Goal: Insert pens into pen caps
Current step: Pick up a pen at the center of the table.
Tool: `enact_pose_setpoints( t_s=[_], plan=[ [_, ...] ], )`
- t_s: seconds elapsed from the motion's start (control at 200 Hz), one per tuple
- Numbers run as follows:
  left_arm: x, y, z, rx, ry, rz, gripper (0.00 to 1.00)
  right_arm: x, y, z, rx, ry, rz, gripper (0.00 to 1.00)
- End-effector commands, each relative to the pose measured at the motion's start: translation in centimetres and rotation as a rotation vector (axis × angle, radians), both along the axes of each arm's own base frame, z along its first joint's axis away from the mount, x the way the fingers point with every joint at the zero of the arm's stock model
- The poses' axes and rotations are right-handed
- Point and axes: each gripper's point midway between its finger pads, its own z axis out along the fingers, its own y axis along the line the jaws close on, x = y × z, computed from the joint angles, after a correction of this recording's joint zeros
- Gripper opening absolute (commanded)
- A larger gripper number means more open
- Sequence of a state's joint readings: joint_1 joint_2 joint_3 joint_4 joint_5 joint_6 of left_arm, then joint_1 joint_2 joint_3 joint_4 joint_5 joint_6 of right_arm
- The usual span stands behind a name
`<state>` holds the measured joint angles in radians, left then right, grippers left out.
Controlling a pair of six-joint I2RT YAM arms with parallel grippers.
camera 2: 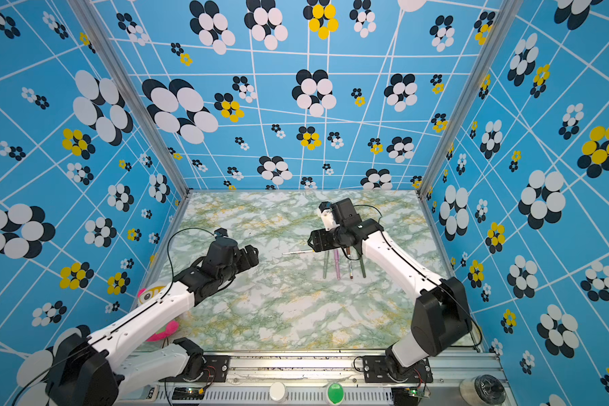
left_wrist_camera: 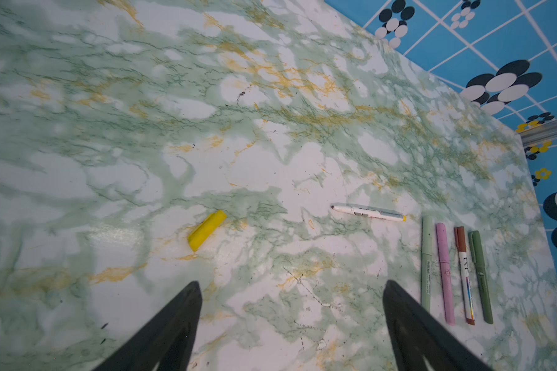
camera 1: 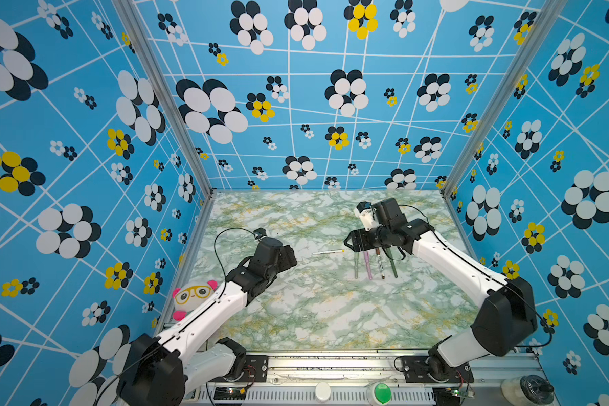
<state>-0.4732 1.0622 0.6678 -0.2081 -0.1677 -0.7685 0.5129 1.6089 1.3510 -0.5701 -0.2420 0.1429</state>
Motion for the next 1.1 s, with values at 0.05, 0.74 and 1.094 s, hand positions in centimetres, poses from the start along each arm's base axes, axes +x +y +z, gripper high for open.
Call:
enact_pose_setpoints(
  t_s=[0.05,0.74,1.094],
  plan=[
    [-1.7,1.0,0.3,-0.123,-0.046,0.01,0.94,0.7,2.0,-3.7,-0.187,0.004,0.185,0.79],
    [-4.4,3.5,-1.5,-0.281,0.004,0.07,0.96,3.1,8.1,-13.1,-0.452,0.066,0.401,0.68],
    [-3.9,4.0,-1.5,-0.239,0.022,0.076,0.96,4.6,8.4,-13.8,-0.497,0.027,0.398,0.64]
  ],
)
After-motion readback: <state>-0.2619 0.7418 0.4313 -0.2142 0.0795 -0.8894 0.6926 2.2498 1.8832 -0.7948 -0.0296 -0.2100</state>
